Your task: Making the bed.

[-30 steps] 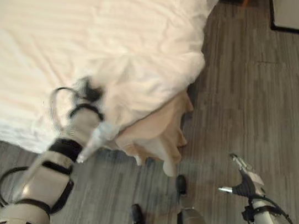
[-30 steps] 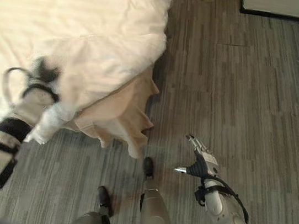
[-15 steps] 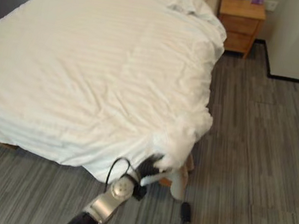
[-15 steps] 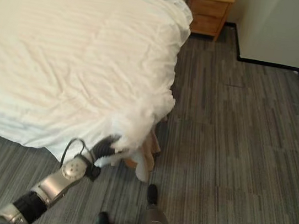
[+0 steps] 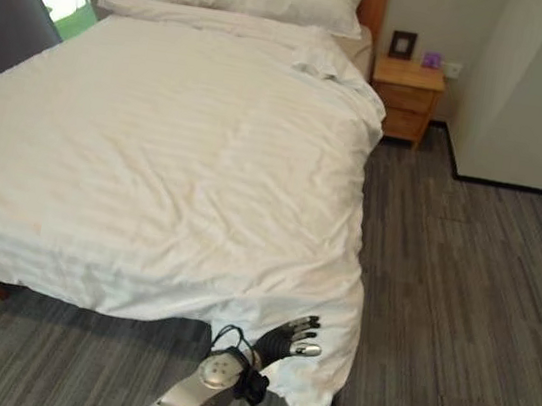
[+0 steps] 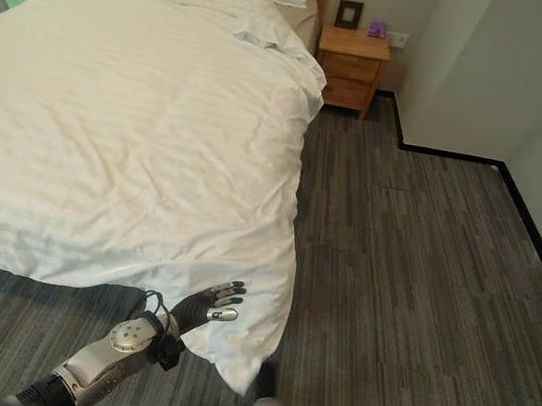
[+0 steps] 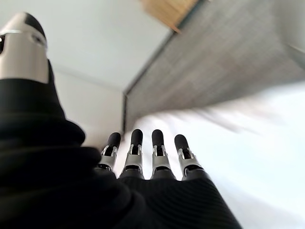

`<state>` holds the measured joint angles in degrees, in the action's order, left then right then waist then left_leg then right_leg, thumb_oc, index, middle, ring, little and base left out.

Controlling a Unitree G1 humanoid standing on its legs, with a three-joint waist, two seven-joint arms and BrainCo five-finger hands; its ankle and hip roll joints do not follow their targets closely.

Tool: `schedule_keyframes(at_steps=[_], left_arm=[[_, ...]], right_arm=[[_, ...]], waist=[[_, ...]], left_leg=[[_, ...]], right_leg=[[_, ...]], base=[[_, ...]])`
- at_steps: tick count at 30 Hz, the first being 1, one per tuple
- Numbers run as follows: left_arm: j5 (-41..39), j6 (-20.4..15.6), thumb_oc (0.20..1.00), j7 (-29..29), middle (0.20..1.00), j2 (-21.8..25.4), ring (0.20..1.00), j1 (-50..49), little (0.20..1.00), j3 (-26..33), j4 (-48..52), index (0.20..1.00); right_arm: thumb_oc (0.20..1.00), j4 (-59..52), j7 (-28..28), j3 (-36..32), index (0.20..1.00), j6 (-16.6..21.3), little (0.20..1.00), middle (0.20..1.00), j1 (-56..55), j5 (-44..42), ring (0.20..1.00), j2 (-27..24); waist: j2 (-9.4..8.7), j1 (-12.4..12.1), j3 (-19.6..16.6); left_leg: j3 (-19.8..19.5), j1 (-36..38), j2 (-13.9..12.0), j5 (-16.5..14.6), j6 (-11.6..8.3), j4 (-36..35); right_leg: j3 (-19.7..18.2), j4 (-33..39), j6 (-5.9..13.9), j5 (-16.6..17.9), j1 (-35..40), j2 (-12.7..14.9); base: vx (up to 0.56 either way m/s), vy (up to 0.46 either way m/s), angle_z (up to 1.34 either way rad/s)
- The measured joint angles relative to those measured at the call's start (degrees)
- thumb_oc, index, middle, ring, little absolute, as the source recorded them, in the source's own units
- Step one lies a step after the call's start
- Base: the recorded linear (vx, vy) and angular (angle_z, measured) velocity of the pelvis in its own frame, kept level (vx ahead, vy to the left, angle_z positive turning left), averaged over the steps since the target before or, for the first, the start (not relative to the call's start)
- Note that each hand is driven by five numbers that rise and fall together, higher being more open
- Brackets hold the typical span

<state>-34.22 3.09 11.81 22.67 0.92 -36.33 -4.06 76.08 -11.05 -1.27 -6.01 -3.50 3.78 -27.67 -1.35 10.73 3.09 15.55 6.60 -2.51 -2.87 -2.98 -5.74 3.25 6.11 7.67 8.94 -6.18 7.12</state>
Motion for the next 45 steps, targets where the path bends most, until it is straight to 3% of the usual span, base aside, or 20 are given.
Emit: schedule_keyframes(at_steps=[2, 4, 5, 6, 7, 8, 9, 11, 13, 14, 20, 23, 25, 26, 29, 31, 32, 42, 44, 45], left_arm=[[-6.53, -0.02, 1.000, 0.94, 1.000, 0.11, 1.000, 1.08, 1.000, 2.10, 5.18, 1.000], [-10.06, -0.81, 1.000, 0.48, 1.000, -0.43, 1.000, 1.06, 1.000, 7.70, 8.67, 1.000], [-10.82, -1.23, 1.000, -0.16, 1.000, -0.98, 1.000, 0.70, 1.000, 10.50, 9.19, 1.000], [-11.53, -1.93, 1.000, -1.20, 1.000, -0.99, 1.000, 0.52, 1.000, 12.87, 9.30, 1.000], [-12.44, -2.32, 1.000, -2.01, 1.000, -0.83, 1.000, -0.19, 1.000, 15.03, 9.73, 1.000], [-12.55, -3.50, 1.000, -3.21, 1.000, -1.87, 1.000, -3.82, 1.000, 22.02, 9.89, 1.000], [-12.55, -3.92, 1.000, -3.86, 1.000, -2.38, 1.000, -4.90, 1.000, 24.31, 9.51, 1.000], [-12.28, -5.36, 1.000, -7.93, 1.000, -2.72, 1.000, -7.90, 1.000, 32.52, 3.98, 1.000], [-12.21, -6.19, 1.000, -9.10, 1.000, -2.73, 1.000, -9.35, 1.000, 35.46, 0.80, 1.000], [-12.19, -6.36, 1.000, -10.78, 1.000, -3.48, 1.000, -10.25, 1.000, 37.43, -2.85, 1.000], [-11.98, -6.11, 1.000, -14.09, 1.000, -4.89, 1.000, -17.29, 1.000, 40.10, -10.14, 1.000], [-12.53, -6.07, 1.000, -14.30, 1.000, -5.22, 1.000, -19.53, 1.000, 39.82, -12.12, 1.000], [-12.91, -6.43, 1.000, -14.21, 1.000, -5.56, 1.000, -18.87, 1.000, 39.59, -14.90, 1.000], [-12.91, -6.32, 1.000, -14.16, 1.000, -5.51, 1.000, -17.86, 1.000, 38.02, -18.62, 1.000], [-12.91, -6.11, 1.000, -14.26, 1.000, -5.68, 1.000, -19.10, 1.000, 36.90, -19.34, 1.000], [-12.91, -7.09, 1.000, -13.66, 1.000, -6.24, 1.000, -19.63, 1.000, 36.74, -20.92, 1.000], [-12.86, -7.33, 1.000, -13.33, 1.000, -6.85, 1.000, -15.69, 1.000, 34.78, -27.53, 1.000], [-11.86, -6.03, 1.000, -11.41, 1.000, -6.93, 1.000, -12.45, 1.000, 31.19, -28.24, 1.000], [-11.73, -5.01, 1.000, -11.44, 1.000, -6.94, 1.000, -12.47, 1.000, 31.15, -26.76, 1.000], [-11.72, -4.90, 1.000, -11.42, 1.000, -6.88, 1.000, -12.19, 1.000, 31.13, -26.26, 1.000]], right_arm=[[1.000, -6.25, -0.27, 3.61, 1.000, 0.47, 1.000, 1.000, 4.20, 1.40, 1.000, -4.78], [1.000, -20.30, -1.39, 5.16, 1.000, 3.22, 1.000, 1.000, 5.75, 2.33, 1.000, -7.65], [0.799, -25.27, -1.73, 4.34, 0.799, 3.48, 0.799, 0.799, 5.74, 2.03, 0.799, -7.64], [0.322, -27.86, -2.57, 4.52, 0.322, 5.44, 0.322, 0.322, 7.66, 1.22, 0.322, -6.45], [0.200, -30.12, -3.11, 4.26, 0.200, 4.98, 0.200, 0.200, 8.86, -0.69, 0.200, -5.35], [0.200, -37.77, -3.38, 5.29, 0.200, 5.15, 0.200, 0.200, 9.84, -4.58, 0.200, -2.06], [0.200, -40.45, -3.24, 6.47, 0.200, 5.27, 0.200, 0.200, 9.84, -5.47, 0.200, -1.26], [0.200, -48.32, -0.88, 8.52, 0.200, 8.58, 0.200, 0.200, 10.20, -13.75, 0.200, 4.27], [0.200, -48.52, 0.50, 8.99, 0.200, 9.13, 0.200, 0.200, 12.55, -21.75, 0.200, 7.16], [0.200, -48.10, 1.61, 8.52, 0.200, 9.72, 0.200, 0.200, 14.62, -29.34, 0.200, 9.34], [0.200, -48.14, 5.81, 9.35, 0.200, 10.43, 0.200, 0.200, 21.61, -53.50, 0.200, 17.01], [0.200, -48.01, 6.69, 9.18, 0.200, 11.87, 0.200, 0.200, 24.99, -57.89, 0.200, 16.89], [0.200, -47.17, 6.69, 9.09, 0.200, 12.67, 0.200, 0.200, 27.64, -58.61, 0.200, 16.17], [0.200, -41.55, 6.56, 7.62, 0.200, 14.25, 0.200, 0.200, 32.79, -58.87, 0.200, 15.48], [0.200, -38.49, 5.74, 6.07, 0.200, 14.18, 0.200, 0.200, 33.65, -58.97, 0.200, 14.41], [0.200, -33.87, 6.55, 5.91, 0.200, 15.13, 0.200, 0.200, 34.10, -58.98, 0.200, 15.10], [0.200, -19.93, 7.55, 1.96, 0.200, 16.63, 0.200, 0.200, 38.16, -58.89, 0.200, 16.73], [0.200, -18.86, 11.91, 0.96, 0.200, 15.94, 0.200, 0.200, 38.24, -43.46, 0.200, 19.05], [0.200, -19.98, 14.11, -1.41, 0.200, 15.15, 0.200, 0.200, 34.91, -41.99, 0.200, 20.17], [0.200, -20.01, 14.19, -2.30, 0.200, 14.96, 0.200, 0.200, 33.85, -42.04, 0.200, 20.39]], waist=[[0.15, -0.64, -0.07], [-0.02, -1.35, -0.05], [-0.50, -1.37, -0.11], [-0.46, -2.83, -0.45], [-0.71, -3.16, -0.44], [-0.32, -3.64, -0.71], [-0.31, -3.77, -0.74], [-0.39, -6.07, -0.86], [0.45, -9.46, -0.53], [1.00, -9.79, -0.41], [2.17, -14.85, 1.30], [3.06, -18.71, 2.22], [3.86, -19.49, 3.09], [5.21, -20.23, 4.52], [6.40, -21.97, 5.57], [6.64, -22.09, 5.85], [7.20, -21.30, 6.13], [8.72, -17.24, 5.52], [8.19, -14.09, 5.10], [7.76, -13.67, 5.00]], left_leg=[[-0.14, 0.65, 0.12, -0.03, -0.04, 0.00], [-0.16, 0.63, 0.04, 0.19, 0.22, 0.00], [-0.15, 0.91, 0.01, 0.20, 0.22, 0.01], [-0.53, 0.68, -0.20, 0.22, 0.27, 0.00], [-0.64, 0.71, -0.34, 0.22, 0.27, 0.00], [-0.80, 0.69, -1.04, 0.17, 0.19, 0.00], [-0.95, 0.72, -1.22, 0.14, 0.14, 0.00], [-3.12, 0.69, -1.66, 0.53, -0.41, 0.05], [-3.99, 0.22, -2.19, 0.57, -0.32, 0.02], [-4.64, 0.31, -2.26, 0.89, -0.78, 0.12], [-7.89, -3.42, -1.97, 1.44, -0.99, 0.05], [-10.48, -7.43, -1.74, 2.84, -1.58, 0.55], [-12.12, -9.68, -1.49, 3.12, -1.53, 1.00], [-13.59, -12.53, -1.02, 4.16, -1.67, 1.08], [-14.17, -13.65, -0.80, 4.84, -1.57, 0.74], [-13.62, -14.24, -0.95, 4.74, -1.69, 1.00], [-13.31, -15.57, -0.29, 4.48, -2.03, 1.86], [-11.07, -14.15, 0.03, 4.58, -1.82, 0.55], [-9.96, -12.93, 0.30, 4.25, -1.85, 0.48], [-9.51, -12.30, 0.10, 3.92, -2.00, 0.47]], right_leg=[[-0.13, 0.01, 0.07, 0.05, 0.77, 0.05], [-0.25, 0.00, 0.08, 0.05, 0.87, 0.04], [-0.14, 0.02, 0.07, 0.05, 0.75, -0.09], [-0.10, 0.02, 0.13, -0.02, 1.04, -0.19], [0.29, 0.03, 0.16, -0.04, 1.09, -0.25], [0.98, 0.00, 0.12, 0.00, 1.31, -0.66], [1.15, 0.00, 0.07, 0.04, 1.42, -0.79], [2.74, 0.00, -1.83, 0.71, 1.85, -1.48], [3.72, -0.01, -2.18, 0.22, 2.31, -1.55], [4.28, -0.02, -2.60, 0.65, 2.56, -1.59], [7.66, 0.01, -2.20, -0.31, 1.04, -0.47], [10.57, 0.01, -2.34, 0.11, -1.23, 0.23], [12.08, 0.01, -2.36, 0.18, -2.67, 0.60], [13.41, -0.11, -2.61, 0.75, -4.94, 0.97], [13.75, -0.31, -2.63, 1.36, -5.93, 0.85], [13.71, -0.18, -2.49, 1.19, -6.35, 1.37], [13.46, -0.04, -2.29, 0.41, -7.70, 1.92], [10.53, -0.21, -1.65, 1.42, -8.36, 1.97], [9.72, -0.28, -1.49, 1.46, -7.63, 1.75], [9.00, -0.27, -1.42, 1.41, -7.69, 1.72]], base=[[0.00, 0.000, 0.00], [0.00, 0.000, 0.00], [0.01, -0.022, 0.10], [0.02, -0.040, 0.08], [0.02, -0.070, 0.10], [0.03, -0.070, 0.08], [0.01, -0.053, 0.15], [0.01, -0.052, 0.40], [-0.01, -0.041, 0.31], [-0.02, -0.029, 0.25], [-0.04, -0.039, 0.29], [-0.10, -0.061, 0.48], [-0.07, -0.035, 0.55], [-0.03, -0.008, 0.50], [-0.03, 0.002, 0.17], [-0.02, -0.002, -0.06], [-0.01, -0.010, -0.09], [0.02, -0.004, -0.11], [0.06, -0.040, -0.20], [0.06, -0.048, -0.34]])
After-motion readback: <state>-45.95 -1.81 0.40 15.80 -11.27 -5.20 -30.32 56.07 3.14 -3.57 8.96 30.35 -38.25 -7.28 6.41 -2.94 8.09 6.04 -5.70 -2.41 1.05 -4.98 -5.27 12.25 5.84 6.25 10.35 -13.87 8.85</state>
